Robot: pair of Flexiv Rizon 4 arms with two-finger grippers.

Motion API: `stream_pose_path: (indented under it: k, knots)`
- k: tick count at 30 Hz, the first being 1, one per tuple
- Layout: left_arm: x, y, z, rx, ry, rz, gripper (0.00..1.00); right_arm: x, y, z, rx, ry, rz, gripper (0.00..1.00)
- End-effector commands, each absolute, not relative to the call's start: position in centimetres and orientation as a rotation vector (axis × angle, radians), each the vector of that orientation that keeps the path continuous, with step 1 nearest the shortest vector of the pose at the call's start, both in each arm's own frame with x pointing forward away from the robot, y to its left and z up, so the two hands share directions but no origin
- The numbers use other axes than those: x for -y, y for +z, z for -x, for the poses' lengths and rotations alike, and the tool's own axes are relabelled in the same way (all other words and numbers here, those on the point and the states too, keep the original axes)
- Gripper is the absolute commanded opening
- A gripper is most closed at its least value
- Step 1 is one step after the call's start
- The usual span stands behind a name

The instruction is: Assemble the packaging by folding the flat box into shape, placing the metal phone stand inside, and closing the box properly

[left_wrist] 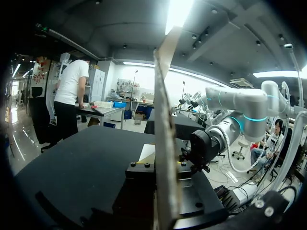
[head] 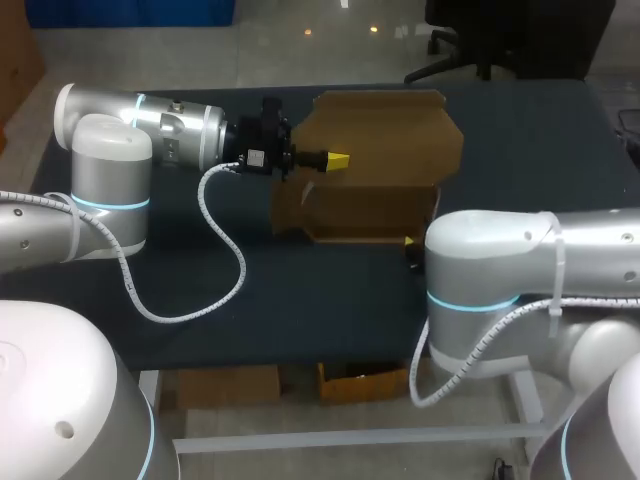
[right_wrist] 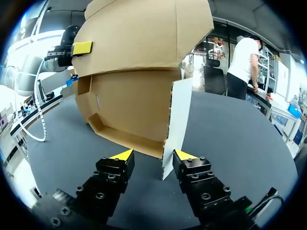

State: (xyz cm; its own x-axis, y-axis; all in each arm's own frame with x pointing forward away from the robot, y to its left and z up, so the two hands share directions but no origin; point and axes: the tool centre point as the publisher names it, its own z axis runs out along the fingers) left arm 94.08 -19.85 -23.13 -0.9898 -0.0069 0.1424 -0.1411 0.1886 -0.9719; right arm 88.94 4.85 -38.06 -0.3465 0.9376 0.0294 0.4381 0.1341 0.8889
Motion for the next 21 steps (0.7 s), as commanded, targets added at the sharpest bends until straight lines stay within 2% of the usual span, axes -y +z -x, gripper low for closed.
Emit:
stream_pose_path:
  k: [1, 21]
  knots:
    - [19.8, -23.3, -94.1, 2.337, 1.930, -0.144, 0.00, -5.2, -38.1, -88.2, -1.830, 1.131, -1.330, 0.51]
    - [19.8, -23.3, -94.1, 2.337, 1.930, -0.144, 0.00, -3.7, -38.3, -86.4, -1.869, 1.148, -1.313, 0.51]
